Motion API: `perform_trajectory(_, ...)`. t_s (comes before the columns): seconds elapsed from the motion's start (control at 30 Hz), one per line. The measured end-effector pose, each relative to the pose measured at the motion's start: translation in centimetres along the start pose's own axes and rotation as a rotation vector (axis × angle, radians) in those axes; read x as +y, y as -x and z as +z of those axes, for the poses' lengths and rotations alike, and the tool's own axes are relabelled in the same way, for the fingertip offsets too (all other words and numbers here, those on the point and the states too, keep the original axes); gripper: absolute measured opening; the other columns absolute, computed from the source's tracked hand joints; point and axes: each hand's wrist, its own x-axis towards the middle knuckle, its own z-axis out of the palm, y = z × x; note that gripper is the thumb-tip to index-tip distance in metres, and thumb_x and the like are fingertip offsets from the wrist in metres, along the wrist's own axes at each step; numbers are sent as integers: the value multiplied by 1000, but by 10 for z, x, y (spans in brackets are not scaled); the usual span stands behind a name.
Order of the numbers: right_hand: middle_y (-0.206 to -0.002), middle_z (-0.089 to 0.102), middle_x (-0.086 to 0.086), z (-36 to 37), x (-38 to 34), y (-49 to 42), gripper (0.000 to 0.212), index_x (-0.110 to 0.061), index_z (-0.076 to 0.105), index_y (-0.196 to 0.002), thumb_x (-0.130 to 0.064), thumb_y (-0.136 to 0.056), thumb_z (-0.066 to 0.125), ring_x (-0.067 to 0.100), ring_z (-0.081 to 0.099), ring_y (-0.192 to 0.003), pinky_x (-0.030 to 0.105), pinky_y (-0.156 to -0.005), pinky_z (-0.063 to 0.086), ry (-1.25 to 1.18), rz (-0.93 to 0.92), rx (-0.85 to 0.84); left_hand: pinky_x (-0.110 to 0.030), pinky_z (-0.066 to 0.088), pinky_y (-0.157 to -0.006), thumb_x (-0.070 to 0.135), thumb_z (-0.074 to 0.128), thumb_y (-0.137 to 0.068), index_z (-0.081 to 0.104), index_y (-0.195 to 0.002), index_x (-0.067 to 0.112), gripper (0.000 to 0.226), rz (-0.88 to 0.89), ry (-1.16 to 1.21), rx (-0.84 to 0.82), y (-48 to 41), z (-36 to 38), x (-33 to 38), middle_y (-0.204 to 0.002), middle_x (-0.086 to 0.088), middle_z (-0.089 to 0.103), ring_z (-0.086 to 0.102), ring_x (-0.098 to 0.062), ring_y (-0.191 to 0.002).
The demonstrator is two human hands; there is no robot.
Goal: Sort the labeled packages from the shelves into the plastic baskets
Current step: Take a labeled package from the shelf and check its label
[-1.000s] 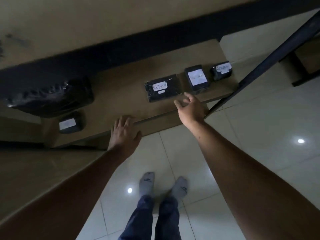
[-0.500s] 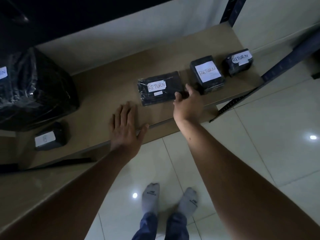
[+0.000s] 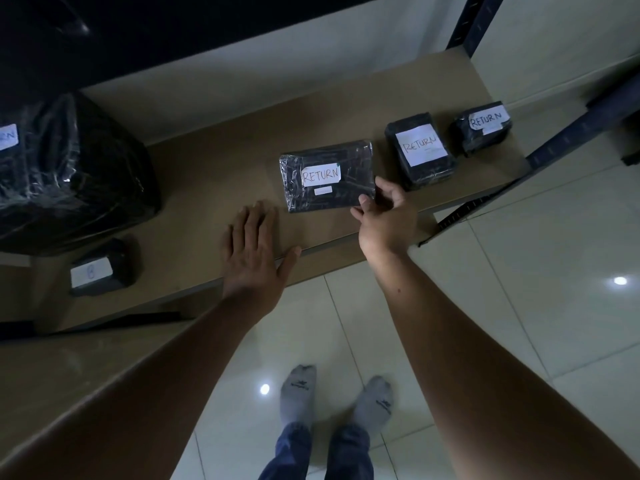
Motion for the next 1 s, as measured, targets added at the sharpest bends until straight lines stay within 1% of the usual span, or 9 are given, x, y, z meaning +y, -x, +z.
perform_trajectory(0.17,-103,66,-9,-1,0,1,42,-5,64,-133,12,-95,66,11,70,-93,38,-84,66,-49,10,-17,-54,17,-130,66,35,-105,23,-167,16,81,3,0,4,0,1,-1,-175,-7,22,15,-30,-163)
perform_trajectory(0.33,-122,67,7,-2,-7,2,40,-7,65,-132,10,-96,67,24,70,-108,35,-79,65,-90,46,-16,-53,17,-130,66,38,-105,22,-168,17,81,0,20,-9,-2,1,-2,-174,-6,22,15,-30,-162)
perform_trajectory(0.4,-122,64,8,-4,-18,6,44,-7,62,-135,11,-96,66,25,69,-107,35,-77,66,-153,112,-20,-54,18,-129,64,44,-103,25,-167,17,82,-2,58,-34,-3,-3,-3,-173,-7,25,18,-31,-161)
perform_trajectory(0.53,-117,70,10,-18,-45,21,39,-4,66,-132,14,-97,61,23,71,-101,35,-79,66,-175,218,-93,-54,30,-124,46,68,-95,38,-160,13,79,18,110,-124,9,-28,-3,-163,-12,36,33,-37,-151)
perform_trajectory(0.6,-120,72,14,-29,-58,35,32,-6,71,-122,13,-97,61,28,73,-107,33,-80,65,-177,256,-115,-53,35,-122,36,71,-93,39,-158,13,76,-21,167,-179,24,-51,3,-158,-12,38,38,-35,-147)
perform_trajectory(0.67,-121,73,16,-44,-72,55,33,-4,71,-123,13,-98,59,29,74,-108,31,-80,63,-161,273,-123,-51,36,-122,29,71,-93,39,-158,14,73,-64,211,-219,44,-78,9,-159,-11,39,37,-33,-147)
perform_trajectory(0.77,-122,72,18,-66,-94,95,34,0,67,-128,13,-99,57,20,76,-90,29,-79,63,-91,294,-146,-50,43,-116,26,69,-91,46,-153,15,66,-108,268,-235,77,-119,13,-153,-9,46,43,-32,-141)
perform_trajectory(0.87,-115,71,20,-81,-117,143,33,3,64,-130,13,-98,58,16,75,-70,31,-78,64,-91,367,-148,-50,49,-110,30,64,-90,55,-147,16,59,-198,329,-271,112,-155,10,-142,-8,53,51,-32,-132)
perform_trajectory(1.0,-109,68,21,-82,-146,210,30,6,62,-126,15,-98,58,23,70,-73,29,-73,64,-105,400,-202,-44,48,-112,22,71,-94,60,-144,18,51,-283,406,-264,161,-204,8,-143,-6,57,54,-29,-135)
